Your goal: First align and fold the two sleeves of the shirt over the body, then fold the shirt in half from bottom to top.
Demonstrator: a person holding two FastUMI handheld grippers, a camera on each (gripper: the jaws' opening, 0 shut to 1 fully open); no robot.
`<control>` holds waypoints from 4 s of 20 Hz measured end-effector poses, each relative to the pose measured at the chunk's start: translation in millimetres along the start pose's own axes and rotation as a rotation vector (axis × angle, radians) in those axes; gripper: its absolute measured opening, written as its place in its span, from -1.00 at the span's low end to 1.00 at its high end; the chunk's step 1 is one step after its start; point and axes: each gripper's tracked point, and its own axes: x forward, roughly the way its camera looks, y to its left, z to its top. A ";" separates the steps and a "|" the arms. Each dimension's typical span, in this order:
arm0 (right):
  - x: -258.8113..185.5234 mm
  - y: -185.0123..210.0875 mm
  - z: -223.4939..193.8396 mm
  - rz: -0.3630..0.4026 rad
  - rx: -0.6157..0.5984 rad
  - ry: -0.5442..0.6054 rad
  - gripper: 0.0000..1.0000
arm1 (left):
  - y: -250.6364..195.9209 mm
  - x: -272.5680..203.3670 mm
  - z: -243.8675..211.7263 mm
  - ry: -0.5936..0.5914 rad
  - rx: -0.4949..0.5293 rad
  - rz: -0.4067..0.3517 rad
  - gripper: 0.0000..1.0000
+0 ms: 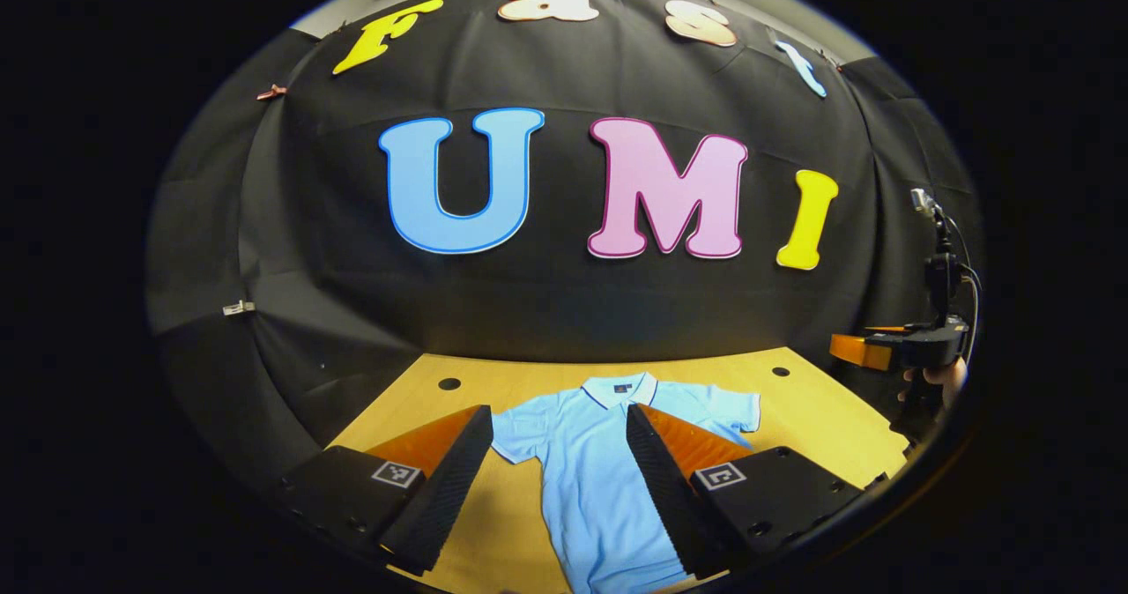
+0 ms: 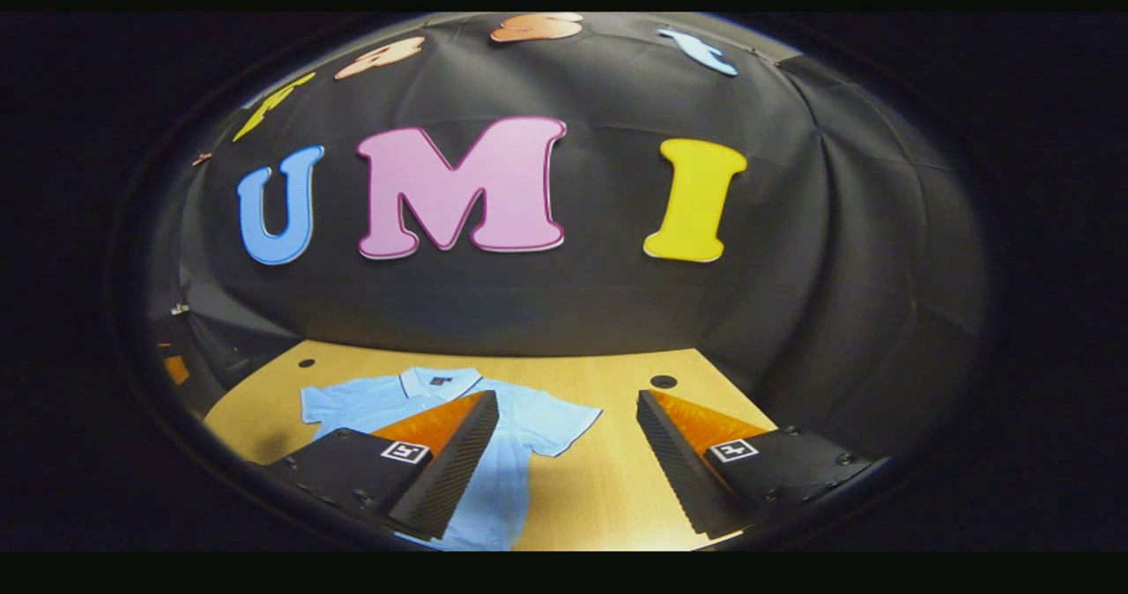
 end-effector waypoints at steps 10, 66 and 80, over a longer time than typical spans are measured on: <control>178.0 -30.1 -88.6 -0.040 0.032 0.290 0.96 | -18.0 43.9 -13.3 0.120 -0.056 0.068 0.94; 87.6 290.8 -115.1 0.582 -0.272 0.340 0.96 | 80.9 71.3 -80.9 0.178 -0.185 0.119 0.94; 37.8 100.3 -115.3 0.287 -0.194 0.380 0.94 | 113.3 294.8 -155.5 0.323 -0.150 0.063 0.94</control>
